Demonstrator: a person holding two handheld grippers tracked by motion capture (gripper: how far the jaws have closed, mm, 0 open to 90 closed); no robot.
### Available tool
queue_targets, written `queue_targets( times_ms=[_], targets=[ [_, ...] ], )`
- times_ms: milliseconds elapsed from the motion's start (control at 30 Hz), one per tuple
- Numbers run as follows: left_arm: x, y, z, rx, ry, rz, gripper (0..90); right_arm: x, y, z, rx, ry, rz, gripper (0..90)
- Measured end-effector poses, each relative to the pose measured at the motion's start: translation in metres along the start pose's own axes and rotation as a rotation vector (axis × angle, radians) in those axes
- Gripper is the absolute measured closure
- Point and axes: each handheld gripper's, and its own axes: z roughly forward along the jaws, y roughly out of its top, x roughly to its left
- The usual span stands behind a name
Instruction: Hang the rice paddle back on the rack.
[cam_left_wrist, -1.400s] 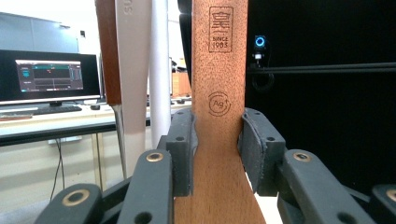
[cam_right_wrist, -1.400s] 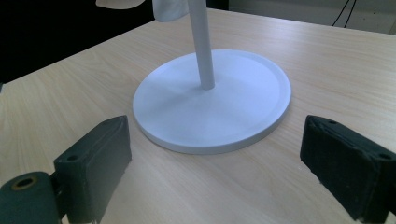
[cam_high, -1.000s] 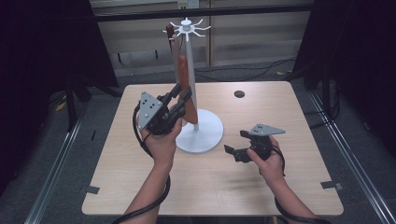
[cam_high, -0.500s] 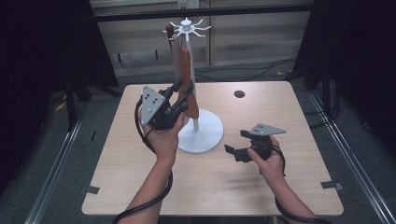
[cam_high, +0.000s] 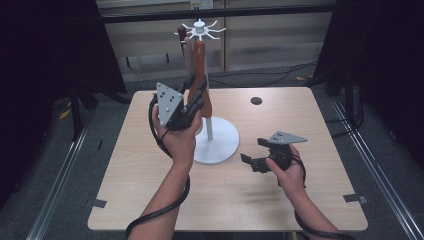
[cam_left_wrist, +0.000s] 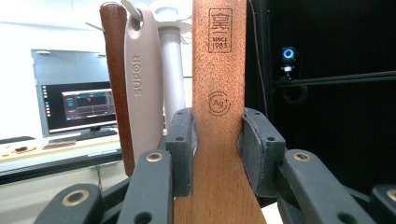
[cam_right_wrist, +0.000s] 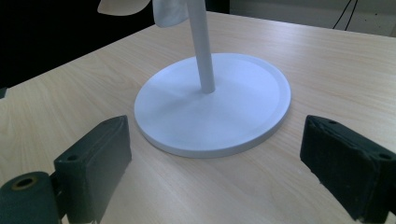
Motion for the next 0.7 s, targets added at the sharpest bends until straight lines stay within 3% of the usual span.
queue_targets(
  times_ms=[133, 233, 700],
  targets=[
    [-0.002, 0.000, 0.006, 0.000, 0.023, -0.012, 66.5, 0.000, 0.001, 0.000, -0.009, 0.006, 0.001, 8.8],
    [-0.003, -0.001, 0.010, 0.015, 0.030, 0.013, 66.4, 0.000, 0.002, -0.001, -0.011, 0.010, 0.002, 8.8],
    [0.001, -0.010, 0.021, 0.030, 0.087, -0.008, 66.2, -0.001, 0.002, -0.003, -0.017, 0.011, 0.007, 8.8]
  ],
)
